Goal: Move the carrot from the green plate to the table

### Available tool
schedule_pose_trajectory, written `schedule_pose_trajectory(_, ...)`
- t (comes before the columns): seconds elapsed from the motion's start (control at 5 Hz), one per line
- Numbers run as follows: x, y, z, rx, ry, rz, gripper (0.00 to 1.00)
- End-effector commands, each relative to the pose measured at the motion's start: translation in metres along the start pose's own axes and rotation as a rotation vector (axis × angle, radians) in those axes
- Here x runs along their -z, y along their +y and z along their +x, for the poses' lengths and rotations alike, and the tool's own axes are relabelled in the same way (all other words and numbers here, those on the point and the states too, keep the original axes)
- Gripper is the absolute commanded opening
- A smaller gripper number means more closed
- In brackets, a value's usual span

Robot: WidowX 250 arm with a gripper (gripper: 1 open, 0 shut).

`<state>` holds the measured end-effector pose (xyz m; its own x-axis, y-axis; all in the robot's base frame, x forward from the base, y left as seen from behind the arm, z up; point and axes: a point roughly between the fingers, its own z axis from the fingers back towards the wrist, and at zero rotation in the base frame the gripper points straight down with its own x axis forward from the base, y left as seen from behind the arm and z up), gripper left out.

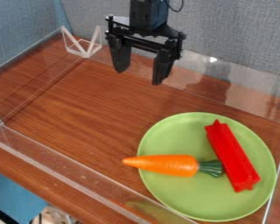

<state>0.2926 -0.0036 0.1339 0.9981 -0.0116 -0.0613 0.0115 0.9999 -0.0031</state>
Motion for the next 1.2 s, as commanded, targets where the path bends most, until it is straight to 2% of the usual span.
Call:
schedule_pose_trajectory(0.0,0.014,-0.011,-0.008,0.169,0.03,0.012,1.0)
schedule_pose_trajectory(0.2,0.03,-0.037,-0.025,0.367,0.042,0.03,1.0)
schedule_pose_trajectory(0.4,0.046,-0.06,-0.038,0.56,0.025,0.042,1.0)
schedule_pose_trajectory(0.6,0.055,-0.086,-0.042,0.81,0.013,0.056,1.0)
schedule_pose_trajectory(0.8,0.065,-0.087,-0.044,1.034,0.011,0.065,1.0)
schedule_pose_trajectory(1.0,0.07,-0.079,-0.047,1.09,0.006,0.064,1.0)
